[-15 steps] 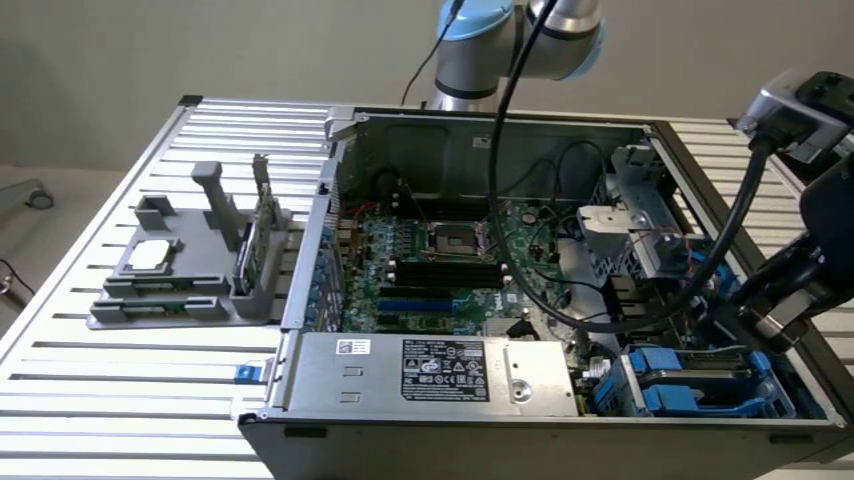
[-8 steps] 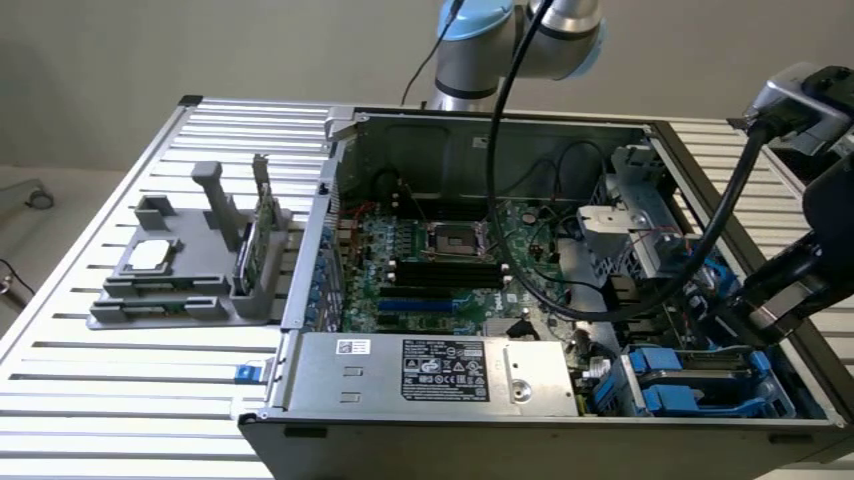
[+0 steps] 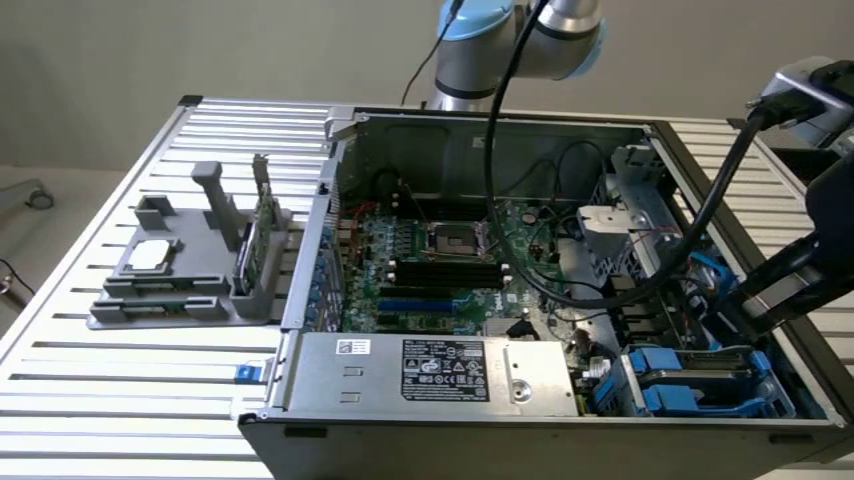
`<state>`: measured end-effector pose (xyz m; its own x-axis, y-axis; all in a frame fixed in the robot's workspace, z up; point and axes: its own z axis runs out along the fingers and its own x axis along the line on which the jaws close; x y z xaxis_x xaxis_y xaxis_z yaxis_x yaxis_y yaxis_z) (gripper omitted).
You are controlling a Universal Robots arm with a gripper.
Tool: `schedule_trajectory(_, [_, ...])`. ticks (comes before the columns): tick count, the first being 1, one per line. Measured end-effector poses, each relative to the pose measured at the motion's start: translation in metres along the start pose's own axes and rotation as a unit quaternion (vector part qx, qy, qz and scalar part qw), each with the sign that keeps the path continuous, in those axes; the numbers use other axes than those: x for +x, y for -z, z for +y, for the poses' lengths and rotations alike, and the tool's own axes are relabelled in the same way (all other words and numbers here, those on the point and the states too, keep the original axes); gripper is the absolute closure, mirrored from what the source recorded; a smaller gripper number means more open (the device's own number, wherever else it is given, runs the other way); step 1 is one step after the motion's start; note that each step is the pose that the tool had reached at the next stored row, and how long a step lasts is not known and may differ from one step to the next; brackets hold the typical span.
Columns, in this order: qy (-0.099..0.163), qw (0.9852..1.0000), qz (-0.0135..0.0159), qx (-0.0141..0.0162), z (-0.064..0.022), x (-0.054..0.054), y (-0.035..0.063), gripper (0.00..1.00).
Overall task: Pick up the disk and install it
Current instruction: 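Insert the first disk wire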
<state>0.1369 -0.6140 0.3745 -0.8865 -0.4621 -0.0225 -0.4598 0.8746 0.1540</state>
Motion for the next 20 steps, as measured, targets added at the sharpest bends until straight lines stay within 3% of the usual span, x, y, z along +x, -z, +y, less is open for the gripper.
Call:
schedule_trajectory(6, [-0.039, 0.9992, -0.0058, 0.0007, 0.0002, 0.0000, 0.0014, 0.89])
schedule_trajectory(11, [-0.075, 0.9971, -0.0113, 0.0015, 0.0003, -0.0001, 0.0020, 0.89])
schedule_trajectory(16, [-0.117, 0.9930, -0.0179, 0.0025, 0.0003, 0.0000, 0.0020, 0.89])
schedule_trajectory(20, [-0.151, 0.9883, -0.0232, 0.0033, 0.0003, 0.0000, 0.0021, 0.89])
